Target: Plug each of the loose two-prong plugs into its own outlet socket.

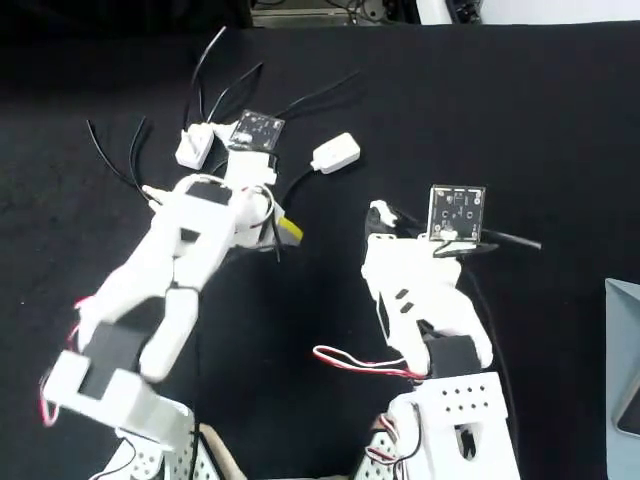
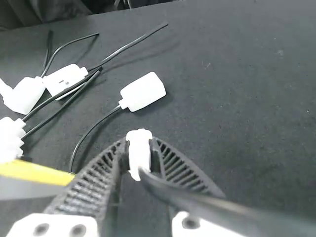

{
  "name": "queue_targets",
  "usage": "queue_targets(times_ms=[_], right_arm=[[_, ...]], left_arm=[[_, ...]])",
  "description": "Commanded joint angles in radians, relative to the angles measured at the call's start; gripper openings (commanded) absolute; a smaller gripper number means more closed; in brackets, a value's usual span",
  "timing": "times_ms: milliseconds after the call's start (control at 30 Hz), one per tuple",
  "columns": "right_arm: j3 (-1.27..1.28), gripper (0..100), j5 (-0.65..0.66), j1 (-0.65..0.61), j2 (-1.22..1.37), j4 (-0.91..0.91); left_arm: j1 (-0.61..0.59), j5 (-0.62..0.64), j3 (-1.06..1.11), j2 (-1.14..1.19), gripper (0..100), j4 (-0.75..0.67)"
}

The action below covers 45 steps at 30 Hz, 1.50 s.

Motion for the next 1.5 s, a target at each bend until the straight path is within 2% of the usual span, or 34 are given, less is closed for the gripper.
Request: queue_targets(times_ms=[0, 100, 333, 500, 567, 767, 900, 1200, 1333, 1467], right_arm=[[-0.004, 1.2, -0.008, 0.018, -0.008, -0.028], [-0.004, 1.2, -0.009, 0.018, -0.008, -0.026], [-0.004, 1.2, -0.009, 0.02, -0.008, -0.023], [-0.004, 1.2, -0.009, 0.02, -0.008, -0.023], [-0.004, 1.2, -0.009, 0.02, -0.008, -0.023], [-0.002, 1.2, -0.009, 0.02, -0.008, -0.021], [-0.002, 1.2, -0.009, 0.02, -0.008, -0.021], [0.007, 1.2, -0.008, 0.017, -0.008, -0.021], [0.007, 1.2, -0.008, 0.017, -0.008, -0.021], [0.007, 1.2, -0.006, 0.015, -0.008, -0.021]], left_arm=[[-0.033, 0.015, -0.162, 0.149, 35, -0.018], [-0.042, 0.015, -0.213, 0.227, 34, -0.018], [-0.033, 0.008, -0.28, 0.353, 18, -0.018], [-0.033, 0.008, -0.272, 0.339, 7, -0.005], [-0.035, 0.008, -0.275, 0.308, 2, 0.046], [-0.038, 0.008, -0.271, 0.173, 3, 0.241], [-0.038, 0.008, -0.208, 0.071, 3, 0.316], [-0.061, 0.006, 0.18, -0.287, 3, 0.331], [-0.093, -0.074, 0.352, -0.47, 3, 0.328], [-0.105, -0.084, 0.426, -0.644, 3, 0.321]])
